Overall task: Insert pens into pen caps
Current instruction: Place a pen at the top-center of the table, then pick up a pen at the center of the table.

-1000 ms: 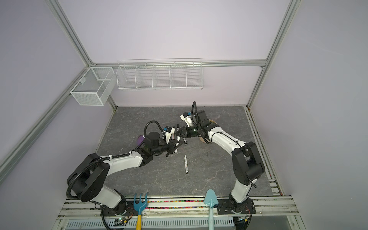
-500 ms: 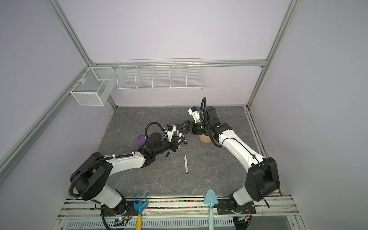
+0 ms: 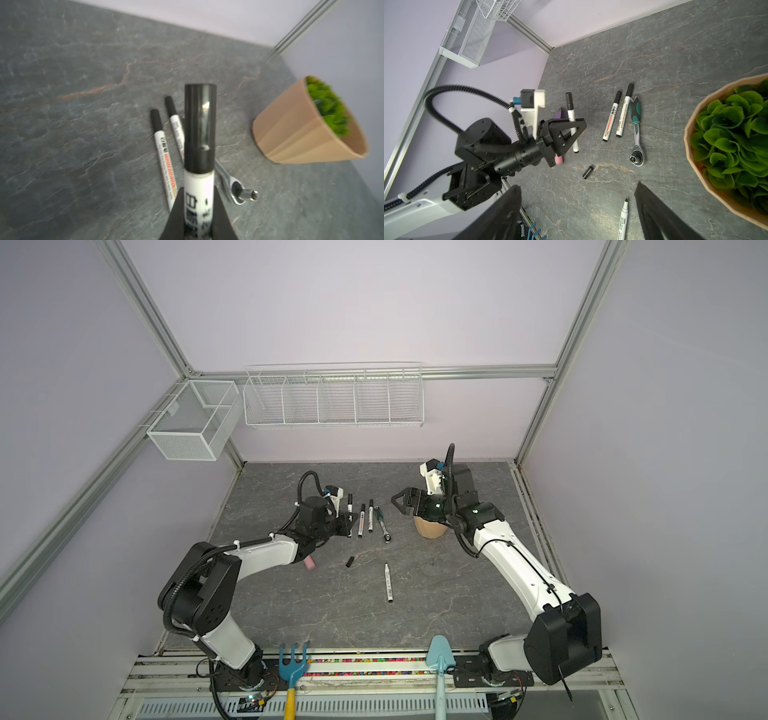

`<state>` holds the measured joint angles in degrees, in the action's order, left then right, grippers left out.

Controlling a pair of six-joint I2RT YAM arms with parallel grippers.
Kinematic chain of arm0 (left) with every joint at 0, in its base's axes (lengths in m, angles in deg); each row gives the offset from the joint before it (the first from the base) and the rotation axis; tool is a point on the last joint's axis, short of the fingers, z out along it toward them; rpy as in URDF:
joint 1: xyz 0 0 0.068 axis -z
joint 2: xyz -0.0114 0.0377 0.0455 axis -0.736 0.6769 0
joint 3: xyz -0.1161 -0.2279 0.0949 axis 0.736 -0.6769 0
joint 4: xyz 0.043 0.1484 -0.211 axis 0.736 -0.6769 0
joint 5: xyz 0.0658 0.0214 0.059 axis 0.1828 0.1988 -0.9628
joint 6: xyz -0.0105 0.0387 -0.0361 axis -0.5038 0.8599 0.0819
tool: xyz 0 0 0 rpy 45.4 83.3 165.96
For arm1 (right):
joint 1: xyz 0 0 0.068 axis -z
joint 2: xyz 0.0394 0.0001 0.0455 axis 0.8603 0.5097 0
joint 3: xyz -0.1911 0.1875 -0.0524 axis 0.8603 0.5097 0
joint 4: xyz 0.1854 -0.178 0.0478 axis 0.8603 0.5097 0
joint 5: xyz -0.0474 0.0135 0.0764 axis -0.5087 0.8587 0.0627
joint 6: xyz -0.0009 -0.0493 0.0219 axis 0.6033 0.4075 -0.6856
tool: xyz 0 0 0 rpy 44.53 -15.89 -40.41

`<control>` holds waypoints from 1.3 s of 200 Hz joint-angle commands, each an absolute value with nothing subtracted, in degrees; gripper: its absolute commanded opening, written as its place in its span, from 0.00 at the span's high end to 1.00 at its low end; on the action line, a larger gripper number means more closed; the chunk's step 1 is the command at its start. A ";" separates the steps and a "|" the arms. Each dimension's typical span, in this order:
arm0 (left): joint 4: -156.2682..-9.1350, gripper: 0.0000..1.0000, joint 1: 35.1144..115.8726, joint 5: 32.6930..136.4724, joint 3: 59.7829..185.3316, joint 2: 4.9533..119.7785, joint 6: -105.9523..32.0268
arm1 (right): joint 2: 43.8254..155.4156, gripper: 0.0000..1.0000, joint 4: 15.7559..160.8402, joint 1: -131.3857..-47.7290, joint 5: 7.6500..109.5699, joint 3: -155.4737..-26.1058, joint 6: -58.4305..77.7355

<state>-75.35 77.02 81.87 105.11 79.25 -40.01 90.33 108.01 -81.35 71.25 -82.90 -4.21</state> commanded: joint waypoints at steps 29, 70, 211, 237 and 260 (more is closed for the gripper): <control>-96.55 1.00 76.84 72.46 115.33 89.09 -39.36 | 89.92 0.12 108.79 -81.33 71.73 -81.28 -2.72; -94.67 0.96 76.79 72.83 118.16 92.74 -40.31 | 89.50 0.12 110.27 -82.16 71.29 -78.35 -1.51; -90.31 0.55 76.75 72.09 114.22 79.72 -44.26 | 111.90 0.30 124.81 -104.94 50.51 -78.79 8.64; -92.14 0.54 76.67 69.27 111.07 74.34 -43.87 | 116.18 0.38 125.29 -106.29 47.19 -80.51 8.18; -91.08 0.54 76.72 70.22 106.04 69.78 -43.09 | 118.90 0.52 124.75 -106.92 45.13 -81.42 8.14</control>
<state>-91.22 77.00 71.25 110.77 72.85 -43.10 116.07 123.90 -106.31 49.51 -80.21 7.44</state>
